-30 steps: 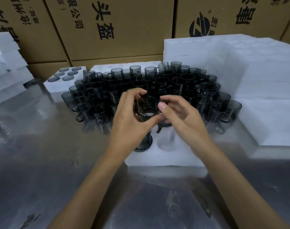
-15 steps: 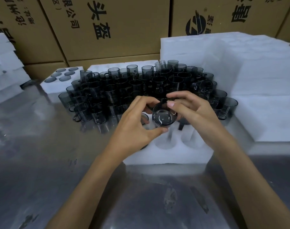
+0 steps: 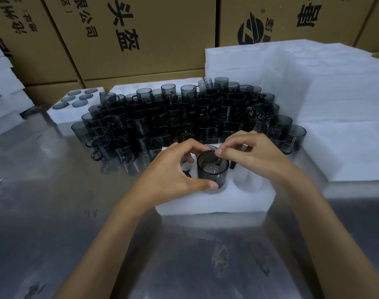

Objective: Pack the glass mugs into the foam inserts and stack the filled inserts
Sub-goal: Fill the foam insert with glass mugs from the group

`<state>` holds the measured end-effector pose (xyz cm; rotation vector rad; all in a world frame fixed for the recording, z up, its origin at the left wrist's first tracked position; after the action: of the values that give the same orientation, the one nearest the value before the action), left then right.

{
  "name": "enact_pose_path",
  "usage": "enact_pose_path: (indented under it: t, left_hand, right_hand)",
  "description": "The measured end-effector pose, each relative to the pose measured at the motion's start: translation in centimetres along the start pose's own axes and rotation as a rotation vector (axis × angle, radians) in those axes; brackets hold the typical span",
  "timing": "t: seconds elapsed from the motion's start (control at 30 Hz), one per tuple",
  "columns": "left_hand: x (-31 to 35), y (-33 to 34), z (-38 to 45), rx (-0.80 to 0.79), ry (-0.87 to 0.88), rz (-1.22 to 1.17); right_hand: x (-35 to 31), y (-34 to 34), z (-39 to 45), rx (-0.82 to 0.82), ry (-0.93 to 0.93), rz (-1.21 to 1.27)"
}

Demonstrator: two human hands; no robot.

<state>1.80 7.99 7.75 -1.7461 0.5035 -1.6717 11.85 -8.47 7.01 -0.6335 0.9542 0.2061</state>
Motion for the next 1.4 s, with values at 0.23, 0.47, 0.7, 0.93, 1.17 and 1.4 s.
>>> enact_pose_path:
  t: [0.23,0.47,0.7,0.93,1.17,1.4]
  left_hand:
    - [-0.3,0.4,0.1,-0.043,-0.019,0.041]
    - [-0.4,0.7,0.1,-0.08,-0.008,0.079]
    - [-0.2,0.7,0.1,-0.025,0.069,0.104]
    - [-0.6,1.1,0.2,-0.086,0.026,0.212]
    - [-0.9,1.5,0.3,-0.102,0.009,0.202]
    - [-1.1,1.4,0.5,-0.084,0.034,0.22]
  right_hand:
    - [1.3,0.2,-0.3,-0.134,0.064,-0.135]
    - [2.7,-0.9,-0.6,-0.19,0.111,-0.148]
    - [3.8,-0.6,-0.6,-0.237,0.161,-0.116]
    - [3.7,-0.1,-0.4,-0.252,0.107,-0.178]
    - [4.1,-0.2,-0.3,-0.24,0.152,-0.168]
    - [4.5,-0.1,-0.4,-0.185,0.137,-0.167]
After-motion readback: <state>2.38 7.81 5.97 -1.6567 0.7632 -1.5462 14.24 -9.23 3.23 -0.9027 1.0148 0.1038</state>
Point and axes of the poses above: each hand's wrist, its own z-axis towards the middle knuckle, its own y-axis out of the palm, x = y × z, the point moved 5 cm from there along z, towards the middle knuckle, and after that the axes turned 14 degrees about -y, right-handed, at the moved point
